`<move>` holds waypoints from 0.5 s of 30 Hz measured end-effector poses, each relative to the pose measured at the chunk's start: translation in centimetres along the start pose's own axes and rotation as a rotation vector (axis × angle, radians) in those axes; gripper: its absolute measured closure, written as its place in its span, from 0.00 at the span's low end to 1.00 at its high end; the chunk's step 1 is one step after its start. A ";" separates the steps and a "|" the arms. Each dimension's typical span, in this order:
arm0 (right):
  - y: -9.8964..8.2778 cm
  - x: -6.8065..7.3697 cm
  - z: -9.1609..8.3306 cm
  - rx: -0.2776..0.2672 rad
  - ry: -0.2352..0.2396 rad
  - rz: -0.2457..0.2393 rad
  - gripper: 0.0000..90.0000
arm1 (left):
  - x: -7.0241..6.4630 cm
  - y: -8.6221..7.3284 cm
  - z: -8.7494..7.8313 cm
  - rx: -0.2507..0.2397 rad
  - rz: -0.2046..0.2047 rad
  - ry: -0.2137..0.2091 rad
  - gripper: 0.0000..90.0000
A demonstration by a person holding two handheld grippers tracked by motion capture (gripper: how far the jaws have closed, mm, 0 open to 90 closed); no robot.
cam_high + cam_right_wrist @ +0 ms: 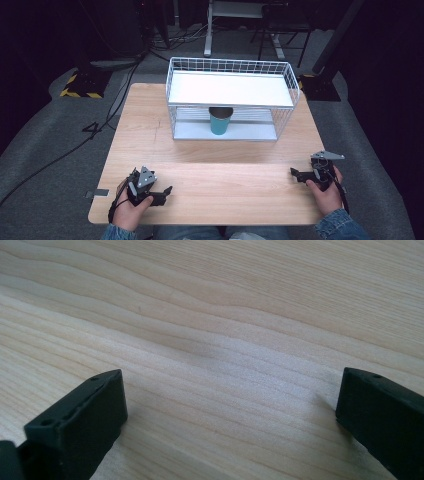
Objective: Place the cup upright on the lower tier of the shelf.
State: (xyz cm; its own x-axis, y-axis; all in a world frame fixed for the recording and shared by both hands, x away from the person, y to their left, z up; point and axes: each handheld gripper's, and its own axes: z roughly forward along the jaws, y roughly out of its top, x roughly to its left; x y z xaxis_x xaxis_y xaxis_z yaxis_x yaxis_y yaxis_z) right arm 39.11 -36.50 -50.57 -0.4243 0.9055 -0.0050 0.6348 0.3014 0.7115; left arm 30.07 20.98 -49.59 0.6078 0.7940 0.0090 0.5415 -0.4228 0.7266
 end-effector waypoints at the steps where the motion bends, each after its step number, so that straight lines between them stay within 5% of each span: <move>1: 0.0 0.0 0.0 0.000 0.000 0.000 0.00 | 0.0 0.0 0.0 0.000 0.000 0.000 0.17; 5: 0.0 0.0 0.0 0.000 0.000 0.000 0.00 | -0.2 -0.7 0.4 0.039 0.038 0.009 0.17; 9: 0.0 0.0 0.0 0.000 0.000 0.000 0.00 | -0.1 -0.8 0.3 0.042 0.017 0.011 0.17; 11: 0.0 0.0 0.0 0.000 0.000 0.000 0.00 | 0.0 -0.9 0.3 0.053 -0.040 0.004 0.17; 15: 0.0 0.0 0.0 0.000 0.000 0.000 0.00 | 0.0 -0.8 0.4 0.059 -0.046 0.004 0.14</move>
State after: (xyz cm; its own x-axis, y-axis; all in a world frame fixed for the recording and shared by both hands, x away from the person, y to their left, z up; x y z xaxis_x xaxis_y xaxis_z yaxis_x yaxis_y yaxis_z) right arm 39.11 -36.50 -50.57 -0.4242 0.9055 -0.0052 0.6349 0.3016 0.7113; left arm 29.86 21.18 -50.44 0.5795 0.8147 -0.0206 0.6020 -0.4108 0.6847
